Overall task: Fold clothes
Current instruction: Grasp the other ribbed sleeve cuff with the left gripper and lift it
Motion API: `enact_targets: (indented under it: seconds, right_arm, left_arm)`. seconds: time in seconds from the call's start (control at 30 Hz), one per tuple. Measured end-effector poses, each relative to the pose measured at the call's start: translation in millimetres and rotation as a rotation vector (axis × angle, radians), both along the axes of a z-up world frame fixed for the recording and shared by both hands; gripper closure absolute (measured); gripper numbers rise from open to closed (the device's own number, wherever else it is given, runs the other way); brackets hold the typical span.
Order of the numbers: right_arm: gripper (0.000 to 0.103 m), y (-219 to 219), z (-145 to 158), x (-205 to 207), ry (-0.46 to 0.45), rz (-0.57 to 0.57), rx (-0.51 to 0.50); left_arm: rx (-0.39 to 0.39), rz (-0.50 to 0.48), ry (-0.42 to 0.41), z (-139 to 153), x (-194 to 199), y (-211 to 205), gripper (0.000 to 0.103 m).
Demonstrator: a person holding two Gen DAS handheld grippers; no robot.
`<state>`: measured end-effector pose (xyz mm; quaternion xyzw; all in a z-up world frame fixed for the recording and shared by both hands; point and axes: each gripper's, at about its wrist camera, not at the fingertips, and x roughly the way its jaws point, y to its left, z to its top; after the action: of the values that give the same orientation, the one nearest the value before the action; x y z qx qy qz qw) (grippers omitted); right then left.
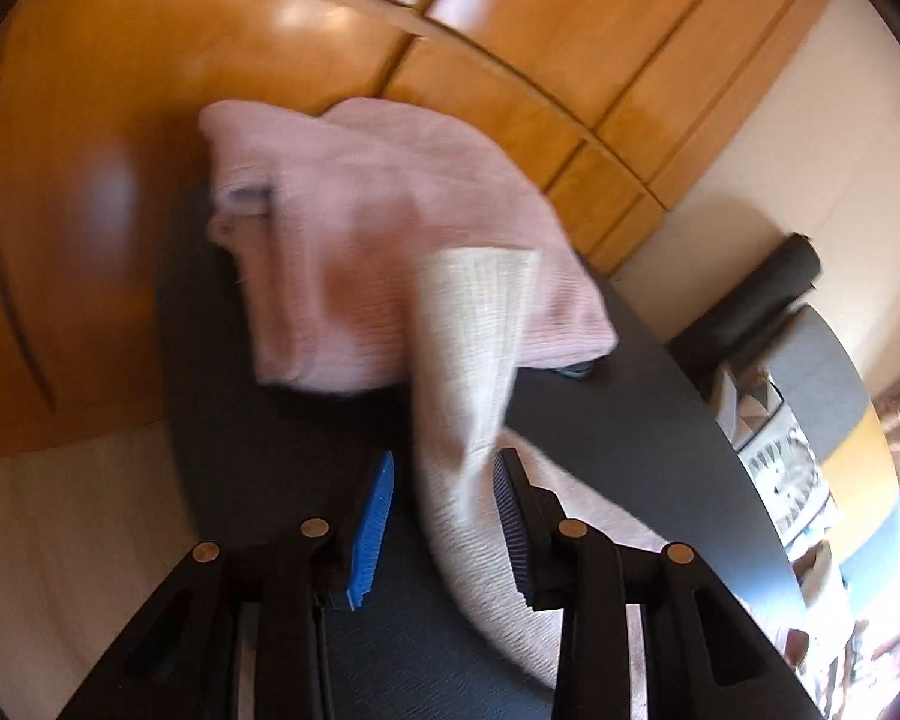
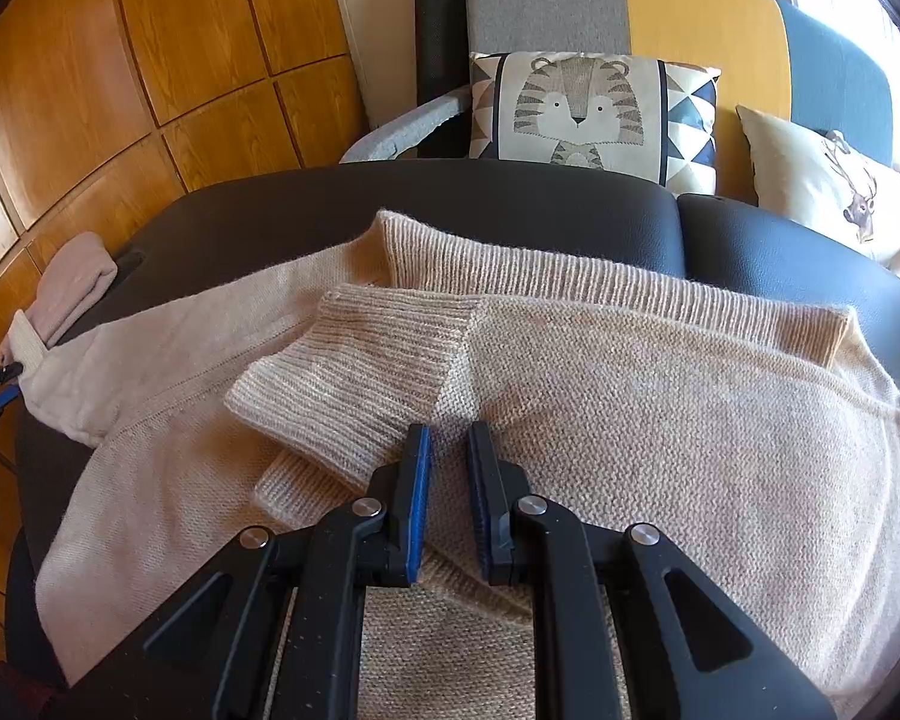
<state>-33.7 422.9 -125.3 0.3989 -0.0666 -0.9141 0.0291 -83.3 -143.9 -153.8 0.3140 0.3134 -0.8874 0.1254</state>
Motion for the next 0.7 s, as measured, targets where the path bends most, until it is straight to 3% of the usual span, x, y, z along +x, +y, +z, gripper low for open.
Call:
enact_targets:
  seconds: [0.17,0.3,0.37,0.43,0.57,0.7]
  right_arm:
    - [0.089,-2.0,-0.1,1.0,0.001,0.0,0.014]
    - [0.089,-2.3,-0.3,1.4,0.002,0.0,0.019]
    - [0.089,-1.8,-0.5,1.5,0.003,0.0,0.016]
    - [0.089,-1.3,-0.6,1.8,0.004,0.001,0.014]
    - [0.089,-0.3,-0.7,1.9,0.005,0.001,0.009]
    - [0.089,0.2,-0.8,1.9,0.006,0.002,0.009]
  left_arm:
    - [-0.015,-0.048,-0.044,-8.1,-17.0,4.8,0.068]
    - [-0.028,-0.067,-0.023,-10.2,-20.4,9.1,0.07]
    - [-0.049,-0.074,-0.033,-9.1,-21.2,11.2,0.088]
    - [-0.073,-0.084,-0.032,-4.3,-23.1,14.5,0.093]
    - [-0.096,-0.084,0.028,14.2,-15.5,21.0,0.095]
    - [-0.057,-0.106,0.113,42.3,-12.4,27.2,0.095]
